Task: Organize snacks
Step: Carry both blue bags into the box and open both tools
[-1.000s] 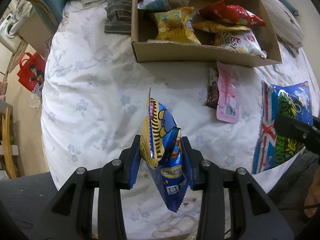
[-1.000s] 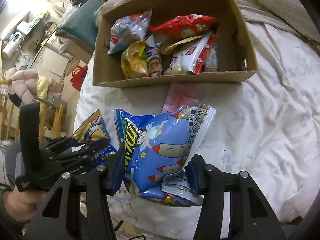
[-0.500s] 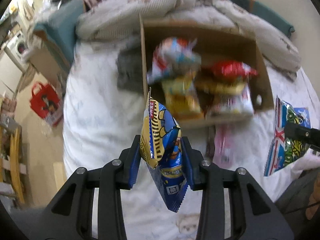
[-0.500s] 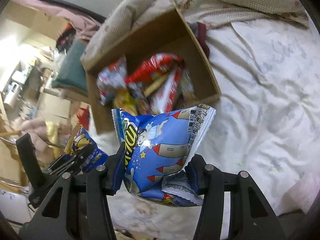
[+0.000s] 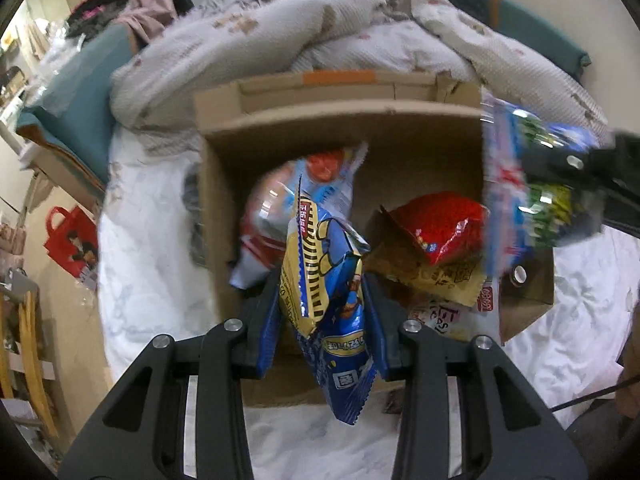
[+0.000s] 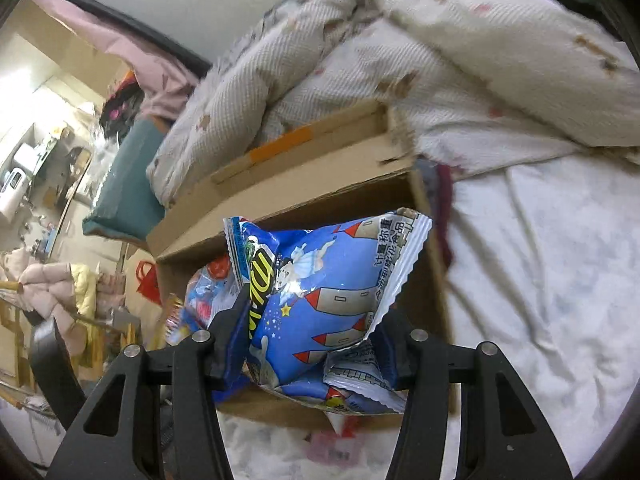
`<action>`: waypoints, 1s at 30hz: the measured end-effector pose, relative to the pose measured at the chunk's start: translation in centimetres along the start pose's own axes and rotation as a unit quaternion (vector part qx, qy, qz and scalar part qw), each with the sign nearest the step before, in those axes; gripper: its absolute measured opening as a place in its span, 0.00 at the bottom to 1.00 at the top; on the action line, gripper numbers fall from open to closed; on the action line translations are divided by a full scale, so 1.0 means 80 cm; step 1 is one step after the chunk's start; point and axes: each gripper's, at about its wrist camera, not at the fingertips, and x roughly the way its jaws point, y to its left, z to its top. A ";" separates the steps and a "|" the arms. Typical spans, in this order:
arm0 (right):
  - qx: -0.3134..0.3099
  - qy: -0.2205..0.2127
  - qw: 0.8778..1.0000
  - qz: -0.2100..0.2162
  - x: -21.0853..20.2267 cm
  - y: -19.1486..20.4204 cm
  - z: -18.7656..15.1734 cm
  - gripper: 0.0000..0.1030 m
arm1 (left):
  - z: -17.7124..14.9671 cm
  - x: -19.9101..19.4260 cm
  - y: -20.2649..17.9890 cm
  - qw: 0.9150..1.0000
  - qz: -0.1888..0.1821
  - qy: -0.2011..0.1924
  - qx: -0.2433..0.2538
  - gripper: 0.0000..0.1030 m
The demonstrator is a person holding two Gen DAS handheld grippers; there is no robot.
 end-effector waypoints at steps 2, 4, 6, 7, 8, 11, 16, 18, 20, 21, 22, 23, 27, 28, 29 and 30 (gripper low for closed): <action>-0.003 0.038 0.999 0.010 0.030 0.000 0.003 0.54 | -0.002 0.015 -0.004 1.000 -0.005 0.012 0.000 0.33; -0.011 0.070 0.997 0.009 0.055 0.002 0.005 0.56 | -0.003 0.025 -0.005 1.000 -0.011 0.021 -0.001 0.33; -0.013 0.085 0.996 0.011 0.069 0.004 0.007 0.56 | -0.004 0.031 -0.003 0.999 -0.027 0.025 -0.010 0.35; -0.011 0.084 0.996 0.013 0.072 0.003 0.009 0.56 | -0.003 0.031 -0.002 0.999 -0.036 0.025 -0.015 0.35; -0.009 0.083 0.996 0.018 0.075 0.003 0.013 0.58 | -0.003 0.031 -0.001 0.999 -0.043 0.026 -0.020 0.35; -0.009 0.083 0.996 0.022 0.074 0.001 0.012 0.67 | 0.000 0.029 -0.001 0.999 -0.041 0.024 -0.023 0.36; -0.022 0.049 0.998 0.015 0.053 0.000 0.018 0.90 | 0.006 0.018 0.002 0.998 -0.043 0.012 -0.037 0.73; -0.034 0.028 0.999 0.001 0.034 0.001 0.022 0.91 | 0.006 0.012 0.002 0.998 -0.043 0.008 -0.038 0.81; -0.044 0.014 0.999 -0.016 0.015 0.002 0.024 0.91 | 0.006 0.003 0.001 0.999 -0.038 0.002 -0.032 0.81; -0.042 0.011 0.999 -0.015 0.008 0.000 0.024 0.91 | 0.006 -0.001 0.001 0.999 -0.038 -0.004 -0.030 0.81; -0.037 0.009 0.999 -0.011 0.004 -0.003 0.024 0.91 | 0.007 -0.005 0.002 0.999 -0.035 -0.011 -0.028 0.81; -0.028 0.011 1.000 -0.006 -0.001 -0.008 0.023 0.91 | 0.007 -0.010 0.002 0.999 -0.030 -0.018 -0.024 0.81; -0.017 0.015 1.000 0.000 -0.010 -0.015 0.016 0.91 | 0.005 -0.018 0.007 0.999 -0.030 -0.018 -0.024 0.81; -0.017 0.014 1.000 -0.002 -0.012 -0.016 0.015 0.91 | 0.003 -0.021 0.009 0.999 -0.030 -0.019 -0.026 0.81; -0.015 0.012 1.000 -0.005 -0.015 -0.017 0.014 0.91 | 0.001 -0.024 0.012 0.999 -0.031 -0.020 -0.028 0.81; -0.013 0.011 1.000 -0.006 -0.017 -0.018 0.012 0.91 | -0.002 -0.027 0.014 0.999 -0.032 -0.020 -0.030 0.81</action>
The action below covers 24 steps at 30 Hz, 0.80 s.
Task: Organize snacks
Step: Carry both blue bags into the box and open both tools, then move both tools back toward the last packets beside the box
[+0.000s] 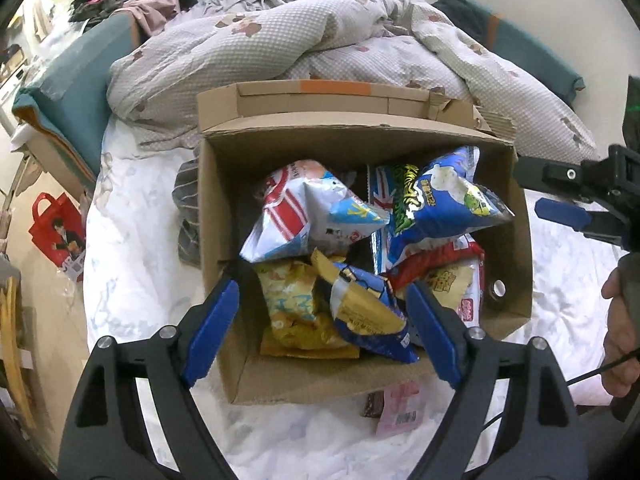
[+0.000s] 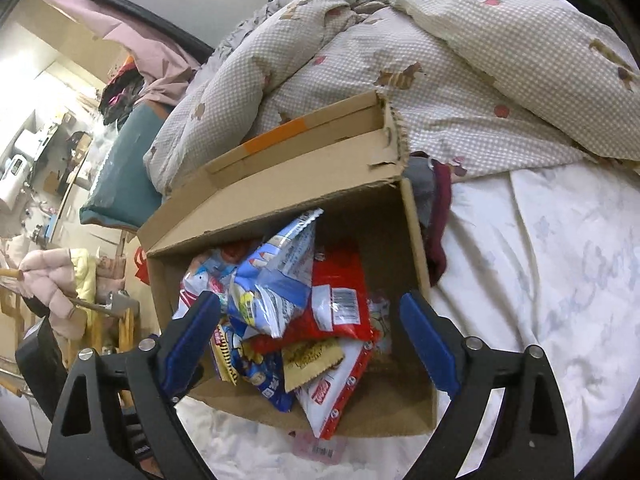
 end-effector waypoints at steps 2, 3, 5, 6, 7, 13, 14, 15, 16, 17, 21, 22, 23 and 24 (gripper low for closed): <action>0.005 0.002 1.000 0.004 -0.004 -0.002 -0.006 0.91 | -0.005 -0.005 0.006 1.000 0.001 -0.001 -0.006 0.81; 0.006 0.004 1.000 0.005 -0.005 -0.001 -0.009 0.91 | -0.008 -0.006 0.010 1.000 0.000 -0.001 -0.011 0.81; 0.004 0.007 1.000 0.004 -0.006 0.001 -0.017 0.91 | -0.015 -0.010 0.016 1.000 0.001 0.001 -0.017 0.81; 0.003 0.008 1.000 0.002 -0.006 0.001 -0.021 0.91 | -0.017 -0.011 0.017 1.000 0.003 0.002 -0.018 0.81; 0.003 0.009 1.000 0.000 -0.007 0.001 -0.026 0.91 | -0.021 -0.013 0.019 1.000 0.005 0.003 -0.019 0.81; 0.019 0.022 1.000 0.000 -0.013 -0.003 -0.068 0.91 | -0.049 -0.022 0.028 1.000 0.012 0.011 -0.020 0.81; 0.021 0.026 0.999 0.000 -0.013 -0.003 -0.075 0.91 | -0.055 -0.022 0.029 1.000 0.014 0.014 -0.020 0.81; 0.025 0.028 0.999 -0.001 -0.014 -0.004 -0.084 0.91 | -0.062 -0.022 0.032 0.999 0.016 0.019 -0.022 0.81; 0.029 0.030 0.999 -0.004 -0.014 -0.005 -0.091 0.91 | -0.066 -0.021 0.033 0.999 0.016 0.025 -0.026 0.81; 0.035 0.036 0.999 -0.005 -0.014 -0.006 -0.101 0.91 | -0.072 -0.021 0.037 0.999 0.013 0.034 -0.033 0.81; 0.051 0.061 0.997 0.016 -0.012 -0.008 -0.130 0.91 | -0.093 -0.024 0.048 0.997 0.002 0.047 -0.059 0.81; 0.049 0.065 0.997 0.013 -0.010 -0.007 -0.137 0.91 | -0.098 -0.025 0.050 0.997 0.001 0.050 -0.063 0.81; 0.048 0.070 0.996 0.009 -0.007 -0.006 -0.145 0.91 | -0.101 -0.026 0.052 0.996 0.002 0.053 -0.066 0.81; 0.050 0.080 0.996 0.005 0.001 -0.005 -0.154 0.91 | -0.105 -0.027 0.053 0.996 0.002 0.055 -0.068 0.81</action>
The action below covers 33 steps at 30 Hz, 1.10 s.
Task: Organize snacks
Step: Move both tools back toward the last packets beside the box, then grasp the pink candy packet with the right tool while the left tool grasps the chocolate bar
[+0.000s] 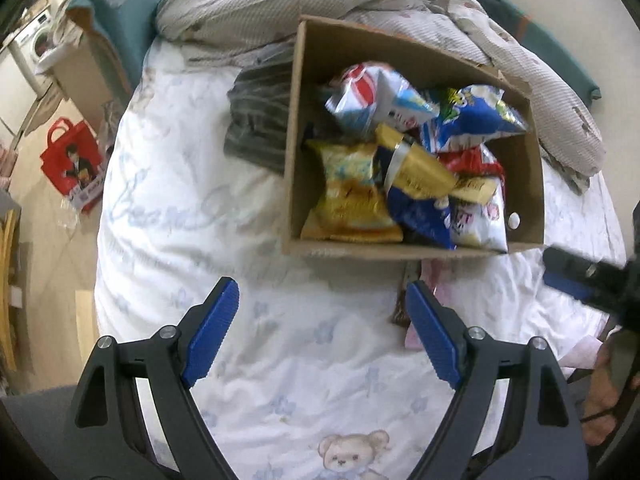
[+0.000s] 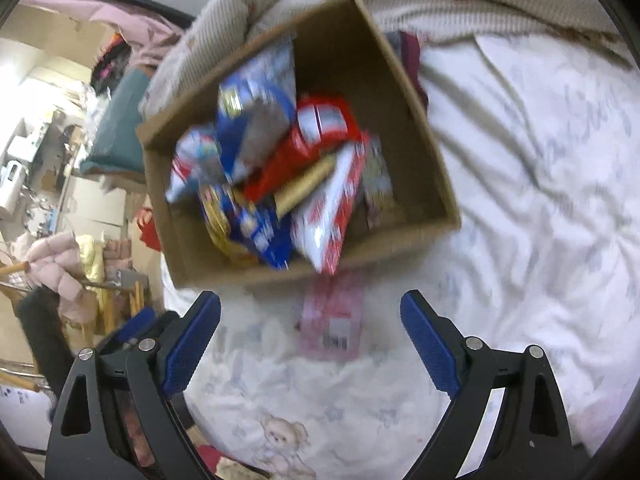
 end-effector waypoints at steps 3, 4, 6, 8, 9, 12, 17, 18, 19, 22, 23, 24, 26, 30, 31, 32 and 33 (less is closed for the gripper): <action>0.014 0.043 0.999 -0.013 0.040 -0.002 -0.017 0.91 | -0.008 -0.001 0.002 1.000 -0.001 -0.001 -0.001 0.81; 0.017 0.055 0.998 -0.018 0.052 -0.002 -0.020 0.91 | -0.010 -0.001 0.002 1.000 -0.001 -0.002 -0.001 0.81; 0.011 0.074 0.996 -0.041 0.081 0.003 -0.024 0.91 | -0.011 -0.001 0.002 1.000 -0.002 -0.003 -0.002 0.81; -0.020 0.076 0.995 -0.066 0.104 0.016 -0.026 0.91 | -0.012 -0.002 0.004 1.000 -0.004 -0.003 -0.008 0.81; -0.036 0.075 0.994 -0.076 0.111 0.022 -0.026 0.91 | -0.011 -0.002 0.005 1.000 -0.006 -0.003 -0.011 0.81; -0.062 0.076 0.990 -0.097 0.134 0.034 -0.027 0.88 | -0.009 -0.003 0.011 1.000 -0.009 -0.004 -0.019 0.81; -0.081 0.083 0.985 -0.131 0.163 0.040 -0.030 0.76 | -0.007 0.001 0.018 1.000 -0.008 -0.001 -0.030 0.81; -0.091 0.081 0.983 -0.140 0.165 0.044 -0.032 0.72 | -0.007 0.003 0.018 0.999 -0.008 0.002 -0.033 0.81; -0.102 0.079 0.980 -0.148 0.166 0.048 -0.035 0.63 | -0.006 0.005 0.019 0.999 -0.009 0.004 -0.036 0.81; -0.129 0.071 0.976 -0.160 0.167 0.059 -0.042 0.50 | -0.005 0.008 0.018 0.999 -0.008 0.004 -0.040 0.81; -0.134 0.070 0.975 -0.162 0.166 0.060 -0.044 0.44 | -0.005 0.009 0.018 0.999 -0.008 0.004 -0.040 0.81; -0.137 0.069 0.975 -0.158 0.165 0.062 -0.046 0.41 | -0.005 0.009 0.017 0.999 -0.007 0.004 -0.039 0.81; -0.134 0.080 0.978 -0.137 0.161 0.065 -0.054 0.38 | -0.006 0.009 0.016 0.999 -0.005 0.002 -0.036 0.81; -0.111 0.120 0.983 -0.089 0.158 0.066 -0.085 0.38 | -0.008 0.010 0.021 0.999 0.009 -0.003 -0.035 0.81; -0.112 0.123 0.982 -0.085 0.157 0.067 -0.092 0.39 | -0.008 0.011 0.023 0.999 0.013 -0.002 -0.037 0.81; -0.105 0.127 0.984 -0.073 0.153 0.066 -0.098 0.44 | -0.009 0.013 0.026 0.999 0.015 -0.001 -0.040 0.81; -0.094 0.127 0.985 -0.063 0.151 0.062 -0.098 0.45 | -0.009 0.014 0.029 0.999 0.016 0.002 -0.044 0.81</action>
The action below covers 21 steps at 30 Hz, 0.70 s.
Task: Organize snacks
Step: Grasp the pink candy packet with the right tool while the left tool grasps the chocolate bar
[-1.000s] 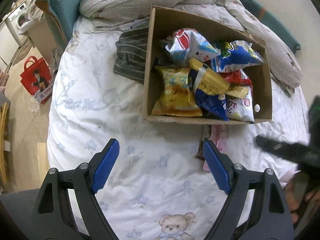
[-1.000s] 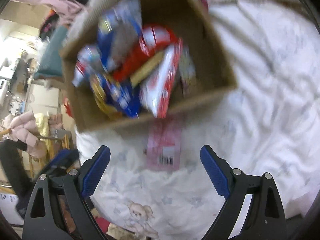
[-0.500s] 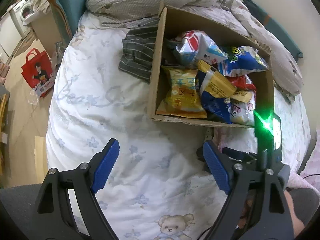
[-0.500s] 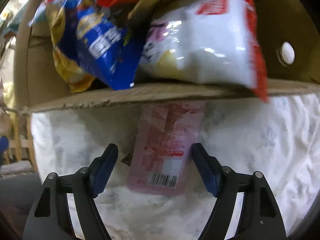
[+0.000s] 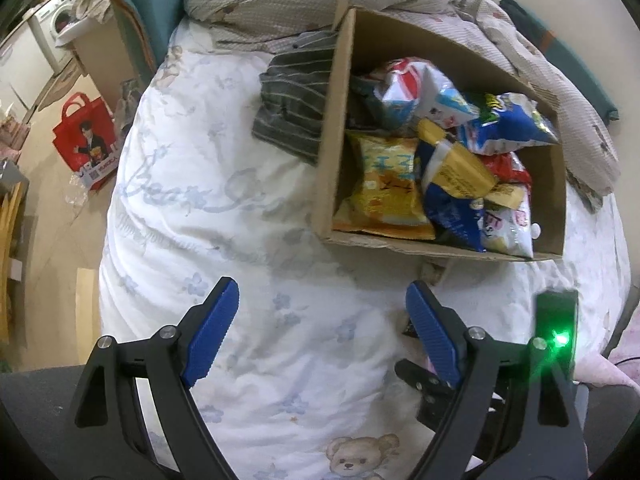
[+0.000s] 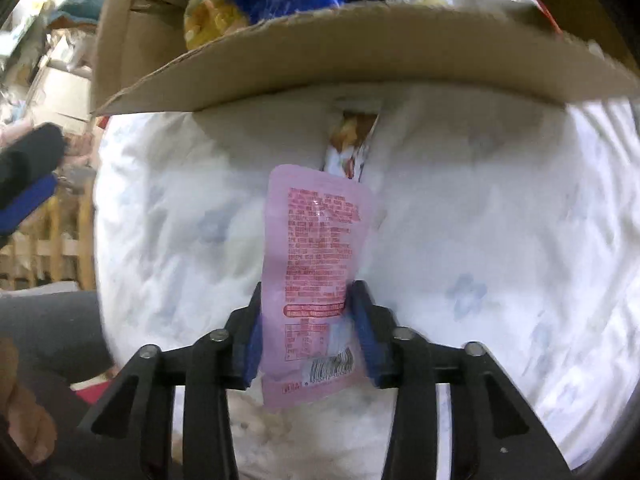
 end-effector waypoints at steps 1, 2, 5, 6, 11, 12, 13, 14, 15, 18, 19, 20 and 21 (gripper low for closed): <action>0.012 -0.002 1.000 0.010 -0.003 -0.004 -0.002 0.46 | 0.000 0.001 0.003 1.000 0.000 0.002 -0.005 0.81; 0.020 -0.004 1.000 0.015 -0.004 -0.008 -0.001 0.46 | -0.001 0.001 0.006 1.000 -0.001 0.003 -0.009 0.81; 0.018 -0.012 1.000 0.014 -0.011 -0.012 -0.005 0.38 | -0.002 0.001 0.008 1.000 -0.002 0.005 -0.011 0.81; 0.017 -0.012 1.000 0.016 -0.012 -0.012 -0.007 0.36 | -0.002 0.002 0.008 1.000 0.000 0.006 -0.008 0.81; 0.024 -0.035 0.999 0.015 -0.029 -0.026 -0.009 0.10 | -0.004 0.005 0.007 1.000 0.000 0.012 -0.009 0.81; 0.027 -0.039 0.999 0.011 -0.029 -0.025 -0.005 0.09 | -0.005 0.007 0.006 1.000 0.001 0.014 -0.006 0.81; 0.033 -0.043 0.999 0.008 -0.032 -0.029 -0.008 0.09 | -0.007 0.011 0.003 1.000 0.001 0.019 -0.002 0.81; 0.044 -0.047 0.998 0.009 -0.037 -0.034 -0.012 0.09 | -0.010 0.015 -0.001 1.000 -0.001 0.024 0.005 0.81; 0.052 -0.052 0.997 0.011 -0.044 -0.038 -0.012 0.09 | -0.011 0.019 -0.007 1.000 -0.003 0.027 0.013 0.81; 0.073 -0.077 0.994 0.017 -0.061 -0.045 -0.021 0.08 | -0.020 0.035 -0.036 0.998 -0.002 0.033 0.056 0.81; 0.079 -0.084 0.993 0.022 -0.068 -0.048 -0.024 0.08 | -0.022 0.040 -0.047 0.997 -0.001 0.033 0.072 0.80; 0.085 -0.096 0.991 0.024 -0.079 -0.053 -0.029 0.08 | -0.024 0.046 -0.060 0.995 -0.001 0.036 0.090 0.76; 0.089 -0.105 0.990 0.023 -0.087 -0.058 -0.032 0.08 | -0.026 0.051 -0.070 0.994 -0.001 0.038 0.102 0.74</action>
